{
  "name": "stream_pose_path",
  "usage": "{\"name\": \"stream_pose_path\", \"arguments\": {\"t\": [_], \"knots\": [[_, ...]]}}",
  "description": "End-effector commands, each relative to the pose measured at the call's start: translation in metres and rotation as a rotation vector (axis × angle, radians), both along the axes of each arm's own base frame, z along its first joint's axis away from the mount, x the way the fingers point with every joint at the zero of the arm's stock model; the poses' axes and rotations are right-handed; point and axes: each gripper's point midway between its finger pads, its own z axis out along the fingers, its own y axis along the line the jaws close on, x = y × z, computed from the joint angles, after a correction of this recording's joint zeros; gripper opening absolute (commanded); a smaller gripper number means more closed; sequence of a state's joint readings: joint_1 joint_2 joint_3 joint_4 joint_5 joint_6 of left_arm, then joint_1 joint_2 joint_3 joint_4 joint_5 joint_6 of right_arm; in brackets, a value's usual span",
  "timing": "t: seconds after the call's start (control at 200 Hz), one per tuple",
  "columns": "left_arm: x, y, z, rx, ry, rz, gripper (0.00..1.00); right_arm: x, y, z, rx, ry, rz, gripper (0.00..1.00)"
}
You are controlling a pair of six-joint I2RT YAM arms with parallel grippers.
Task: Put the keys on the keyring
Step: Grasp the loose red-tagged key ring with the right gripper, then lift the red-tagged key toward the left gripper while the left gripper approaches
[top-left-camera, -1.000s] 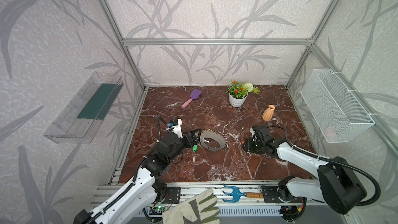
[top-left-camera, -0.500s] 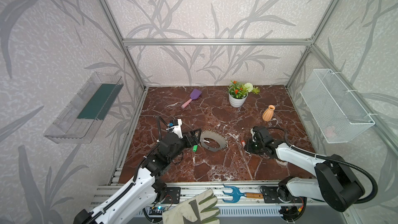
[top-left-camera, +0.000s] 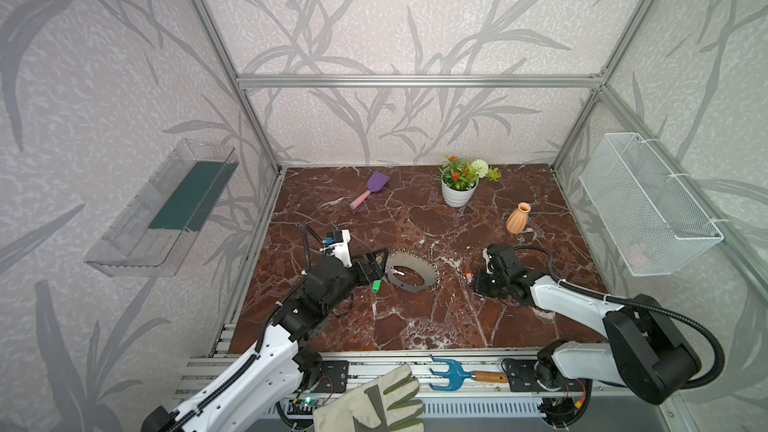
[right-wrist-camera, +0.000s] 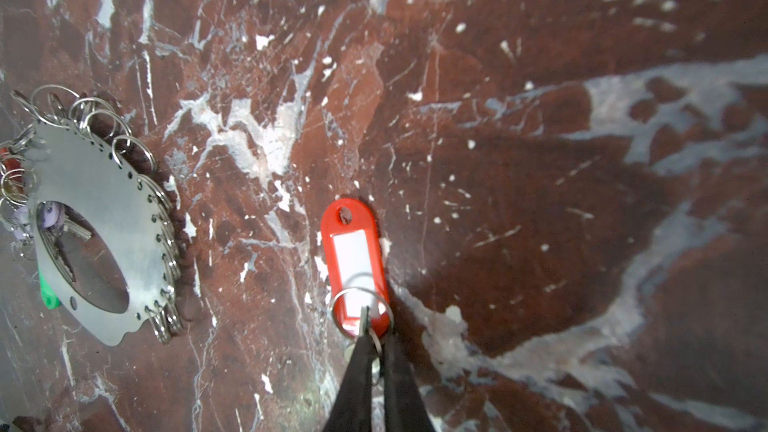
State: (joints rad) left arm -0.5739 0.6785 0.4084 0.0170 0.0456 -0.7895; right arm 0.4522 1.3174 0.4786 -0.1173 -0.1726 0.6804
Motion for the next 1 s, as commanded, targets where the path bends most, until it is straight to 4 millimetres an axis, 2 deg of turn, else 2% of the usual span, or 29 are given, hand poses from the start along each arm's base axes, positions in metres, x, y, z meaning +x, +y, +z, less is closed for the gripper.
{"name": "stream_pose_path", "arguments": {"t": [0.0,0.205,0.27,0.395,0.685,0.88,0.995], "knots": [[0.000,0.004,0.000,-0.008,0.005,0.026,0.99,-0.004,0.000,-0.004,0.004,0.008,0.003,0.10],[0.000,0.002,0.005,-0.014,0.000,0.013,0.99,0.003,0.010,0.006,0.058,-0.040,0.024,0.05],[-0.001,-0.002,0.006,-0.017,0.000,-0.011,0.99,0.005,0.016,0.017,0.088,-0.068,0.048,0.02],[-0.004,-0.015,0.011,-0.027,0.009,-0.083,0.96,0.010,0.028,0.051,0.160,-0.160,0.100,0.00],[-0.006,-0.065,0.024,-0.083,0.075,-0.325,0.77,0.002,0.056,0.126,0.310,-0.382,0.305,0.00],[-0.011,-0.107,0.032,-0.125,0.131,-0.538,0.70,-0.008,0.069,0.165,0.391,-0.538,0.408,0.00],[-0.020,-0.128,0.034,-0.139,0.141,-0.629,0.69,-0.013,0.077,0.186,0.443,-0.610,0.460,0.00]]}}
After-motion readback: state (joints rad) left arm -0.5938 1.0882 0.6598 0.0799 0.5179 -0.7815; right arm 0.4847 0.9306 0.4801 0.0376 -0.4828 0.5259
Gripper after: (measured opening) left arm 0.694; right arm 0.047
